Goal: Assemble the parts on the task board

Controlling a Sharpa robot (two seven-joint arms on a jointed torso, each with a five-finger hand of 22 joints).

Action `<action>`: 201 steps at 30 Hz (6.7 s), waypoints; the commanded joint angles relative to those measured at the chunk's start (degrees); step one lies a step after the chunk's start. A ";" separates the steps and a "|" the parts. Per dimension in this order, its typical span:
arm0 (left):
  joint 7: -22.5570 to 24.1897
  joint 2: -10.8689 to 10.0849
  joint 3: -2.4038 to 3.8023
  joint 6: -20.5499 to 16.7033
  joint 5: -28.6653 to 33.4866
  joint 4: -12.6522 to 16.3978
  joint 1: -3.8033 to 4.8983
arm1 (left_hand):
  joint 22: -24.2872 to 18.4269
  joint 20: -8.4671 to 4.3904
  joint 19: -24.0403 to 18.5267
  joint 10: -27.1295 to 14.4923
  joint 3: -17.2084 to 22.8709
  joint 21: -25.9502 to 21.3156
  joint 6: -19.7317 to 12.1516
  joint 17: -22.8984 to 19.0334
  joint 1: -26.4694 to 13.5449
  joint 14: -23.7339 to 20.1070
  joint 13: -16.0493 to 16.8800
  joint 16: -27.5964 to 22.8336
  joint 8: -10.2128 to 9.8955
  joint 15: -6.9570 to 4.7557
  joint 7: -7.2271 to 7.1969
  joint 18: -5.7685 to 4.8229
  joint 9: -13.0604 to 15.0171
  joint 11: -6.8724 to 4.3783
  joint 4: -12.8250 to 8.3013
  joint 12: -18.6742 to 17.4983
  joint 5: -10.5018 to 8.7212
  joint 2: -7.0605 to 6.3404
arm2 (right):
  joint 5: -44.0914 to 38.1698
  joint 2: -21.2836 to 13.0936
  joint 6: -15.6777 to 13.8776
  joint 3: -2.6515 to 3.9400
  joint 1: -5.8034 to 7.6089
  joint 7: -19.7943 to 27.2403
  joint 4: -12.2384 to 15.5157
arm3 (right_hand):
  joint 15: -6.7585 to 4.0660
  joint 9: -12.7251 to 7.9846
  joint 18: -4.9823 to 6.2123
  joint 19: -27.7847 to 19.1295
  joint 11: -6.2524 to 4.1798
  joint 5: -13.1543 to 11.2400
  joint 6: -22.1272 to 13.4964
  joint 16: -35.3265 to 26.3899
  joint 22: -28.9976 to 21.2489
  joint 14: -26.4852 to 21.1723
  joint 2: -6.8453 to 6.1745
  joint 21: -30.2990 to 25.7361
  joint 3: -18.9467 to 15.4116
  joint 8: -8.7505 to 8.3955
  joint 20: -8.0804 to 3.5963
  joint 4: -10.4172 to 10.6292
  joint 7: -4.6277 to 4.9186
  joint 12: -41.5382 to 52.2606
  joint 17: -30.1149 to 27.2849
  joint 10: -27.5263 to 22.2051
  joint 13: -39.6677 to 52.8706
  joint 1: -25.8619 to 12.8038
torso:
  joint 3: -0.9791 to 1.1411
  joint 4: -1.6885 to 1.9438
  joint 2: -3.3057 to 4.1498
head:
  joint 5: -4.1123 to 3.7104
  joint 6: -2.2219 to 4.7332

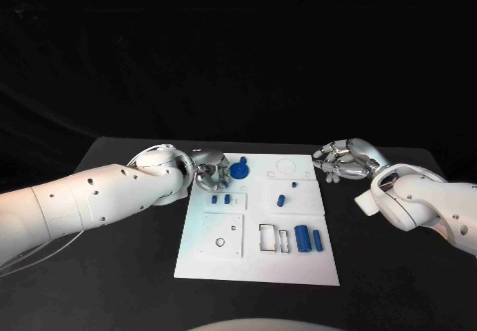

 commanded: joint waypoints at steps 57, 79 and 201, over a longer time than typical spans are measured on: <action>-0.48 -0.12 -0.04 -2.44 -2.15 0.53 -0.17 | 1.15 -0.10 0.28 1.11 -0.06 0.75 1.29 0.01 -0.09 0.05 0.23 -0.03 -0.39 0.16 -0.14 -0.86 0.33 -0.20 -0.80 -0.47 -0.23 0.50 | -0.19 0.05 0.28 0.00 -0.05 0.50 0.02 | 0.08 -0.17 0.62 0.27 0.13 0.29 -0.02 -0.53 -0.20 -0.10 0.54 -0.54 0.26 0.45 0.02 -0.07 0.11 0.42 0.26 -0.54 -0.32 -0.18 | 0.02 0.00 -0.01 | -0.05 -0.21; 0.15 -1.09 0.02 -3.82 -1.13 1.61 -0.58 | 1.57 -0.12 0.57 1.35 -0.06 1.07 1.62 -0.38 -0.12 0.05 0.31 -0.11 -0.42 0.14 -0.11 -0.95 0.40 -0.21 -0.88 -0.51 -0.20 0.62 | -0.19 -0.05 0.31 0.00 -0.05 0.49 0.05 | 0.08 -0.17 0.62 0.27 0.13 0.29 -0.02 -0.53 -0.20 -0.10 0.54 -0.54 0.26 0.45 0.02 -0.07 0.11 0.42 0.26 -0.54 -0.32 -0.18 | 0.00 -0.04 0.04 | -0.16 -0.19; -1.55 -0.27 0.16 -0.25 -0.85 -0.03 -0.63 | -2.01 0.26 -1.73 -0.27 -2.61 -1.55 -3.13 0.39 -2.86 -0.59 0.87 0.51 -6.50 1.05 0.94 -0.28 -0.91 0.78 0.51 -3.49 -0.17 -2.10 | -0.19 0.04 0.23 0.00 -0.07 0.59 -0.11 | 0.08 -0.40 0.62 0.44 0.14 0.31 -0.16 -1.01 -0.41 0.01 0.57 -0.89 0.31 0.72 0.03 -0.24 0.12 0.77 0.66 -0.71 -0.78 -0.25 | 0.01 -0.02 -0.01 | -0.12 -0.66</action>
